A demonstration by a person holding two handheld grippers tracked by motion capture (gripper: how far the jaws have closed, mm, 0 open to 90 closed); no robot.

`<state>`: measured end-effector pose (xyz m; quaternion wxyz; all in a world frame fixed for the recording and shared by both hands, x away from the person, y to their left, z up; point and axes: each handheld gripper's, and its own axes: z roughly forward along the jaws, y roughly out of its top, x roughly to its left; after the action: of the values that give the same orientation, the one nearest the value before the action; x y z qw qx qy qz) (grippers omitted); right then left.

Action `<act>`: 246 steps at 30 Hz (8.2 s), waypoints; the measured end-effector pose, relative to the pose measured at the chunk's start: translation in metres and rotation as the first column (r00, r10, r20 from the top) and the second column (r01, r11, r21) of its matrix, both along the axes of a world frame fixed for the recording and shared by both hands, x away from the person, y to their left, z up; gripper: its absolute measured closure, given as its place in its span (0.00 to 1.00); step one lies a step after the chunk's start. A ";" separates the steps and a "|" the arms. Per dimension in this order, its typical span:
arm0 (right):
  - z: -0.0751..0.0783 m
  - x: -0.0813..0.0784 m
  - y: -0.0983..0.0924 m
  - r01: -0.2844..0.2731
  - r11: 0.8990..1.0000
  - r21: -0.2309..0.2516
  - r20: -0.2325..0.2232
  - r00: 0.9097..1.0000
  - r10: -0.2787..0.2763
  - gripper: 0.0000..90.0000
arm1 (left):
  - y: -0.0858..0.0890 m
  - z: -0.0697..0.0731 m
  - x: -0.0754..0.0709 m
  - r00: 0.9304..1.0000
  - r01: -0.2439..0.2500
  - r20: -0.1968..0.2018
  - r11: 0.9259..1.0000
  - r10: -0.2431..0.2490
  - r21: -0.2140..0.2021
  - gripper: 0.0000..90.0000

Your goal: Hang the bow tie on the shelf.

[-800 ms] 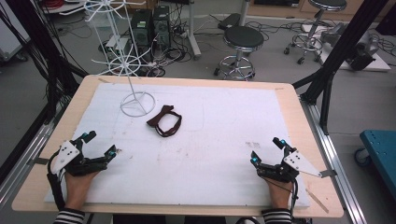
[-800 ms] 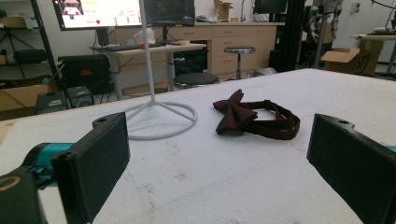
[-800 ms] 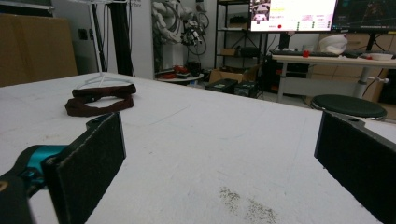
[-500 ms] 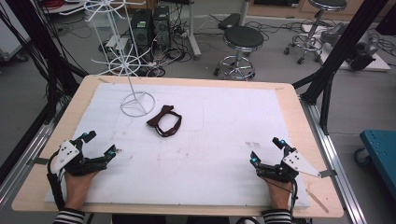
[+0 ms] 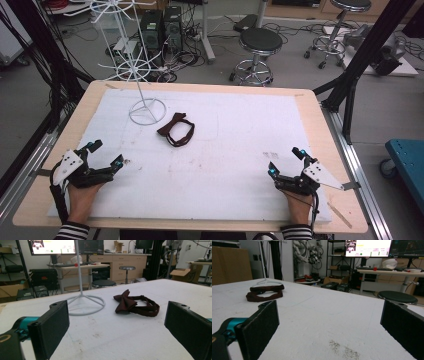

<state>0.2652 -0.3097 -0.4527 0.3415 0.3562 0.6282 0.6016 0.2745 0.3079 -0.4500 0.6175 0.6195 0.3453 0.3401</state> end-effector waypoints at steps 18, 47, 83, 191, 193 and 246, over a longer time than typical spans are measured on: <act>0.000 0.000 0.000 0.001 1.000 0.003 -0.002 1.000 -0.001 0.01 | -0.022 0.064 0.027 0.993 0.094 -0.082 0.982 -0.081 0.164 0.07; 0.000 0.000 0.000 0.004 1.000 0.002 0.002 1.000 -0.004 0.01 | -0.082 0.099 0.082 0.961 0.204 -0.237 0.940 -0.140 0.274 0.07; 0.000 0.000 -0.001 0.005 1.000 0.010 -0.001 1.000 -0.005 0.01 | -0.153 0.084 0.162 0.885 0.271 -0.461 0.872 -0.060 0.407 0.07; 0.000 0.000 -0.001 0.005 1.000 0.011 0.000 1.000 -0.005 0.01 | -0.120 0.078 0.119 0.893 0.247 -0.448 0.887 -0.051 0.391 0.86; 0.000 0.000 -0.001 0.005 1.000 0.012 0.000 1.000 -0.005 0.01 | -0.116 0.081 0.116 0.895 0.247 -0.443 0.888 -0.056 0.387 0.86; 0.000 0.000 -0.001 0.009 1.000 0.014 0.000 1.000 -0.009 0.01 | -0.025 0.168 0.072 0.971 0.135 -0.218 0.974 -0.094 0.183 0.86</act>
<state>0.2651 -0.3103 -0.4529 0.3417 0.3614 0.6224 0.6043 0.3461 0.2834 -0.2819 0.5324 0.7287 0.3360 0.2696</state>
